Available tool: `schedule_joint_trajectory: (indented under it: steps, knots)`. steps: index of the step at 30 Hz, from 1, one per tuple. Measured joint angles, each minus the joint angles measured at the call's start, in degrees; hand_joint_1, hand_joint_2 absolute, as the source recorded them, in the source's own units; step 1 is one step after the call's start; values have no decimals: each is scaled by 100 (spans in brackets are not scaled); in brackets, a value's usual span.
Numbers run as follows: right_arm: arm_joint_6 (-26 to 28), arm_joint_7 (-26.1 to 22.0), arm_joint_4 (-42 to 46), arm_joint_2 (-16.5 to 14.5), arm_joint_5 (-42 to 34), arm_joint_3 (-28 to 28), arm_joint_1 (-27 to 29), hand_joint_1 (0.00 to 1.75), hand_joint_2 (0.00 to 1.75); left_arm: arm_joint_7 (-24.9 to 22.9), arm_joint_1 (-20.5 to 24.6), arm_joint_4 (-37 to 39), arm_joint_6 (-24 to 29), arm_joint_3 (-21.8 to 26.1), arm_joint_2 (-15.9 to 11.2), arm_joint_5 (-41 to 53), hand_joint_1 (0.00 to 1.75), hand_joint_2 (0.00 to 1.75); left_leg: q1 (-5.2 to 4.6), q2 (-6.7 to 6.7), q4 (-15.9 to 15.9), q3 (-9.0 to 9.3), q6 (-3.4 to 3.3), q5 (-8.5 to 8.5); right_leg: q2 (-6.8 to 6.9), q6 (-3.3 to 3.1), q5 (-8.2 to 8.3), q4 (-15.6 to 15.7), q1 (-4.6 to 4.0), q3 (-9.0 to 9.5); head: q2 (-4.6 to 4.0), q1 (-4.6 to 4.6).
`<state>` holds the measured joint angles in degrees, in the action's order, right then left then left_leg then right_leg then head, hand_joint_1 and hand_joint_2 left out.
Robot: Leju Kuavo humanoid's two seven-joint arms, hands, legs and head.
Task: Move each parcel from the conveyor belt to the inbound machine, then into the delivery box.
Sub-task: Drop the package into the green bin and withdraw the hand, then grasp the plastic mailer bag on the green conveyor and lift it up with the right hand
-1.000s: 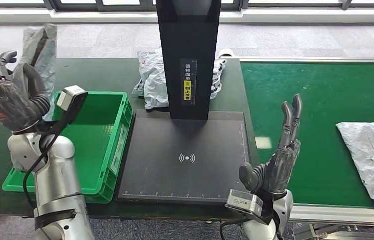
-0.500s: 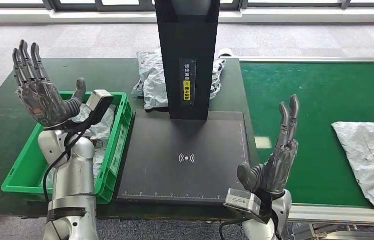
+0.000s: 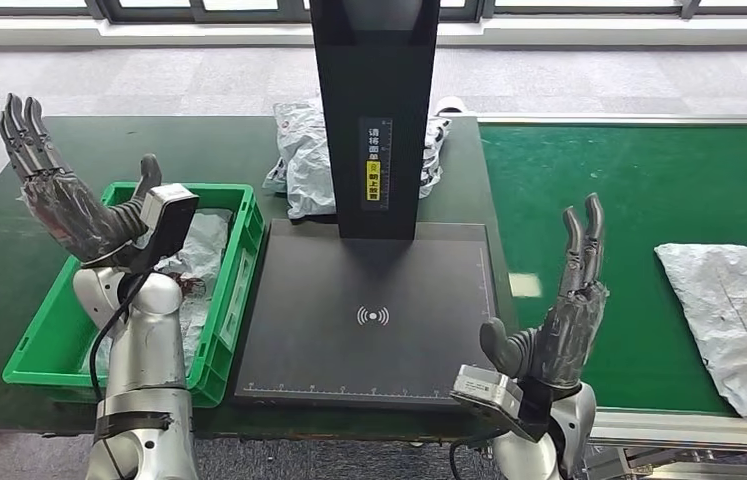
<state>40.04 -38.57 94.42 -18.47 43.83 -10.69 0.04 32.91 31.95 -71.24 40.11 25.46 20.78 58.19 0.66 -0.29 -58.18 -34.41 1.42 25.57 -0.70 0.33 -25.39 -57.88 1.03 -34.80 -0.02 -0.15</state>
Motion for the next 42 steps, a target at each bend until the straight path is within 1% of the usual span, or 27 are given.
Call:
schedule_joint_trajectory:
  steps: [3, 4, 5, 6, 8, 9, 10, 11, 13, 16, 19, 21, 24, 28, 33, 35, 37, 42]
  knots:
    - [0, 59, 0, -3, 63, 71, 11, 0, 0, 74, -2, 49, -45, -16, 5, -189, 0, 175, 0, 0, 0, 1, 0, 0, -1, 0, 0, 0, 0, -3, 1, 0]
    - [0, 164, 0, -3, 174, 117, 16, 0, 0, 180, -14, 83, -177, -69, 8, -498, 0, 175, 0, -1, 0, 1, 0, 0, 0, 0, 0, 0, 0, -2, 1, 0]
    - [0, 333, -1, -4, 363, 189, 23, 0, 0, 325, -52, 115, -454, -182, 11, -1031, 0, 175, 0, -3, 0, 1, 0, 0, 3, 0, -1, 0, 0, -1, 1, 0]
    - [0, 569, -5, -4, 659, 303, 29, 0, 0, 474, -131, 131, -945, -349, 15, -1798, 0, 175, -1, -5, 0, 1, 0, 0, 6, 1, -2, 0, 1, 2, 1, -1]
    - [0, 976, -64, -9, 1408, 691, 11, 0, 0, 656, -456, 27, -2398, -820, 22, -3687, 0, 175, -1, -10, 0, 0, -2, 2, 12, 1, -4, 1, 2, 6, 1, 0]
    - [0, 1094, -124, -14, 1765, 944, -17, 0, 0, 691, -672, -81, -3114, -1066, 28, -4526, 0, 175, -2, -9, -1, 0, -5, 5, 13, 1, -4, 1, 3, 7, 1, 0]
    - [0, 1140, -212, -18, 2080, 1248, -56, 0, 0, 707, -877, -193, -3720, -1303, 26, -5138, 0, 175, -3, -9, -2, -3, -7, 7, 14, 2, -4, 2, 4, 6, 1, 1]
    - [0, 1153, -314, -21, 2332, 1562, -101, 0, 0, 718, -1053, -299, -4142, -1501, 18, -5520, 0, 175, -4, -9, -3, -6, -10, 9, 14, 2, -4, 2, 6, 5, 1, 1]
    - [0, 1192, -546, -22, 2741, 2195, -224, 0, 0, 724, -1334, -500, -4666, -1789, -23, -5938, 0, 175, -8, -10, -4, -10, -12, 11, 17, 5, -6, 2, 9, 3, 1, 1]
    - [0, 1492, -978, 21, 3159, 2987, -474, 0, 0, 723, -1685, -801, -4986, -2039, -104, -6369, 0, 175, -10, -9, -4, -9, -14, 13, 17, 7, -7, 2, 10, 3, 1, 0]
    - [0, 1900, -1562, 235, 3470, 3665, -787, 0, 0, 721, -2045, -1068, -5125, -2231, -196, -6625, 0, 175, -10, -10, -3, -9, -14, 12, 17, 8, -8, 2, 10, 2, 0, 0]
    - [-1, 2031, -1911, 386, 3614, 4047, -970, 0, 0, 721, -2232, -1203, -5142, -2330, -237, -6663, 0, 175, -10, -14, -4, -11, -15, 12, 23, 8, -9, 2, 10, 3, 1, 0]
    - [0, 2241, -2393, 590, 3816, 4467, -1198, 0, 0, 720, -2429, -1360, -5143, -2428, -272, -6655, 0, 175, -10, -15, -4, -11, -15, 12, 26, 8, -9, 2, 10, 3, 0, -1]
    - [0, 2673, -3068, 905, 4044, 4868, -1423, 0, 175, 720, -2609, -1517, -5134, -2450, -290, -6569, 0, 175, -10, -23, -4, -13, -16, 12, 35, 9, -9, 2, 10, 5, 1, 0]
    - [0, 3428, -4123, 1400, 4180, 5276, -1722, 0, 175, 720, -2882, -1725, -5127, -2450, -310, -6570, 0, 175, -10, -25, -4, -13, -17, 12, 36, 11, -11, 3, 11, 5, 0, 0]
    - [0, 3706, -4608, 1602, 4213, 5379, -1826, 0, 87, 720, -2954, -1804, -5126, -2450, -314, -6569, 0, 175, -11, -26, -4, -13, -18, 13, 38, 13, -12, 3, 12, 6, 0, 0]
    - [0, 3867, -4999, 1759, 4243, 5446, -1907, 0, 0, 720, -3007, -1868, -5121, -2450, -315, -6568, 0, 175, -11, -26, -4, -13, -18, 13, 37, 13, -12, 2, 12, 6, 0, 0]
    - [0, 4186, -5684, 2035, 4252, 5561, -2027, 0, 0, 720, -3088, -1970, -5089, -2450, -316, -6538, 0, 175, -11, -26, -3, -13, -18, 13, 37, 13, -12, 2, 11, 5, 0, 0]
